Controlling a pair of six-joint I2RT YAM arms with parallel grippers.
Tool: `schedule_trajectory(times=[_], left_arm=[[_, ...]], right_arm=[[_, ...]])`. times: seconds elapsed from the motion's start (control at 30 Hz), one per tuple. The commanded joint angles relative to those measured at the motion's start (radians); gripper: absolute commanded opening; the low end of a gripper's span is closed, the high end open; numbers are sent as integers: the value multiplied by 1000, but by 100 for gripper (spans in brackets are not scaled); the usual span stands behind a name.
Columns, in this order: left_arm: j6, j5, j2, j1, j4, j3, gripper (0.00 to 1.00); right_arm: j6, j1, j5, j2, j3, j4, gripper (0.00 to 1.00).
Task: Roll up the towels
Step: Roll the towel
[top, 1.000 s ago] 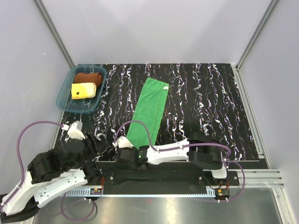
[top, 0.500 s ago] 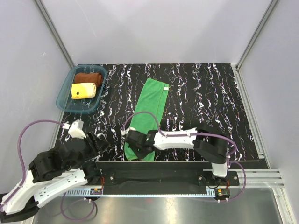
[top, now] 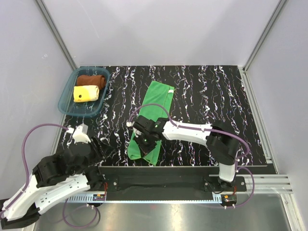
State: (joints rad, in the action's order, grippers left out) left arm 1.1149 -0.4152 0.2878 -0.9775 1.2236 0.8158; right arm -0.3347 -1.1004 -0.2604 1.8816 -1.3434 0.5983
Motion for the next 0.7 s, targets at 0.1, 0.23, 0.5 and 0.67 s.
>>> schedule_trajectory(times=[0.1,0.23,0.5,0.67], left_arm=[[-23,-11,-9,0,-52,-10,52],[-32,3,-3,0,-72,-23,52],[-55,67,63,0,-168,-75,53],[-64,79,91,0,-213,-93,53]], right_arm=[[-33,13,-230,-67,-125,74,0],[-46,74,-310,-35,-146,75,0],[-3,227,-482,63,-151,57,0],[74,255,-510,149,-229,126,0]])
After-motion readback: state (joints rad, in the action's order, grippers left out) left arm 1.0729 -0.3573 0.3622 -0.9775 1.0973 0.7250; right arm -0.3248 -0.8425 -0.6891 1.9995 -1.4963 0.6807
